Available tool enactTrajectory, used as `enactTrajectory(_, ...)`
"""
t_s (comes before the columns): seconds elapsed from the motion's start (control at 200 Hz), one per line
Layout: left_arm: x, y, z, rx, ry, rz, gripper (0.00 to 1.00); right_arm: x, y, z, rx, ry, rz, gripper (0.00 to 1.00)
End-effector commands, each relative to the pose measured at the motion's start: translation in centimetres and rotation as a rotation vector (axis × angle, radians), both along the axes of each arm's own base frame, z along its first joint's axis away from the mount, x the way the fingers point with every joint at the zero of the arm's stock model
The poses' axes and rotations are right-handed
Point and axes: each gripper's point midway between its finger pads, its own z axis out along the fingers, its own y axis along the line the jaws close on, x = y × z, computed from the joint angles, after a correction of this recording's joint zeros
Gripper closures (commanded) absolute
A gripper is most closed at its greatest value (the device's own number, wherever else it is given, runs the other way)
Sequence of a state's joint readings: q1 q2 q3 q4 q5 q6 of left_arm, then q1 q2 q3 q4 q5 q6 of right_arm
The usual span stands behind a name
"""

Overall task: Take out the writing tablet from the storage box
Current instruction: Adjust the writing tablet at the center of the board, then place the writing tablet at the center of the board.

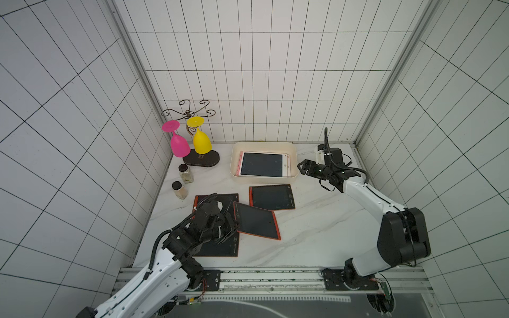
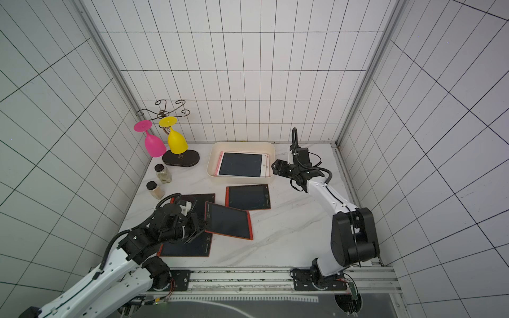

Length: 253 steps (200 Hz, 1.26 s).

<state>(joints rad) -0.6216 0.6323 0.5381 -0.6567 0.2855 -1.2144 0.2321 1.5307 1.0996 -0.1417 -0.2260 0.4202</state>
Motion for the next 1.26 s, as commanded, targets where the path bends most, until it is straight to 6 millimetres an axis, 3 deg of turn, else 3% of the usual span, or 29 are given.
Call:
enactTrajectory(0.0, -0.4, -0.5, -0.4, -0.035, 0.028, -0.004, 1.00, -0.2, -0.4, -1.5, -0.012, 0.025, 0.006, 0.19)
enactTrajectory(0.565, -1.0, -3.5, -2.6, -0.085, 0.037, -0.040, 1.00, -0.2, -0.8, -1.4, -0.008, 0.023, 0.002, 0.19)
enactTrajectory(1.26, -1.8, -3.9, -6.1, -0.025, 0.030, -0.002, 1.00, -0.5, -1.3, -0.7, -0.001, 0.008, 0.000, 0.19)
